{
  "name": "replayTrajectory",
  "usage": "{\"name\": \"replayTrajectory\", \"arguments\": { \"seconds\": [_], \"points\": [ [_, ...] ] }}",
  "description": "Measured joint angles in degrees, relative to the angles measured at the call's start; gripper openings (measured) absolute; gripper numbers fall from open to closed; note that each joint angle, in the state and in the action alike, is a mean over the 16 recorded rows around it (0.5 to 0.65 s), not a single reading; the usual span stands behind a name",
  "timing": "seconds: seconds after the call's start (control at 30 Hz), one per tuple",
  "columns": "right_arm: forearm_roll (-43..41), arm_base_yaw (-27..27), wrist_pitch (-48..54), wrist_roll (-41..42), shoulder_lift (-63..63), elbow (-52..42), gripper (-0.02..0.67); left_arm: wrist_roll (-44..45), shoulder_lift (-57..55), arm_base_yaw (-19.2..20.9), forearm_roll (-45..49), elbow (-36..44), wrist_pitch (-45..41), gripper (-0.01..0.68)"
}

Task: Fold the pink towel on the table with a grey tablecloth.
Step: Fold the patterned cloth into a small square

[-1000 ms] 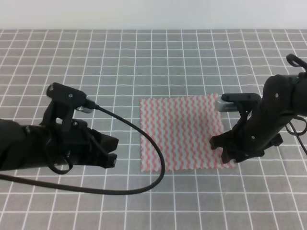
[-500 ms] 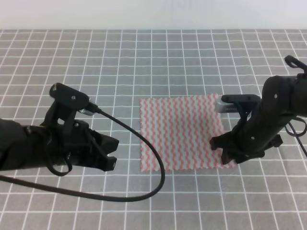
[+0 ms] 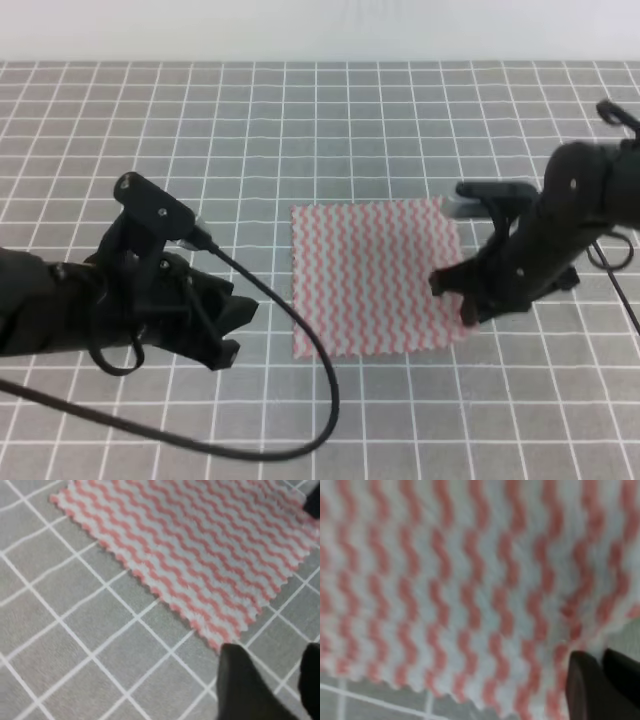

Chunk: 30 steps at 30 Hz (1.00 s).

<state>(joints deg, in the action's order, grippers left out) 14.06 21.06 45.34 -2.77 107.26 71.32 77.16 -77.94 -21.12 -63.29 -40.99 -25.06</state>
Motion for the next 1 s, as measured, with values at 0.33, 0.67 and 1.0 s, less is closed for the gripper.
{"name": "replayTrajectory", "arguments": {
  "seconds": [0.33, 0.67, 1.0],
  "points": [
    [-0.06, 0.0, 1.96, 3.05, 0.06, 7.09, -0.012, 13.58, -3.61, -4.11, 0.07, -0.59, 4.16, 0.321],
    [-0.18, 0.03, 0.65, 4.77, 0.37, 9.37, -0.015, 23.45, -11.24, -12.51, -0.13, -4.02, 12.73, 0.376],
    [-0.21, 0.02, -1.31, 4.9, 0.22, 9.39, -0.015, 24.66, -18.24, -16.79, 0.09, -7.25, 16.39, 0.444]
  ]
}}
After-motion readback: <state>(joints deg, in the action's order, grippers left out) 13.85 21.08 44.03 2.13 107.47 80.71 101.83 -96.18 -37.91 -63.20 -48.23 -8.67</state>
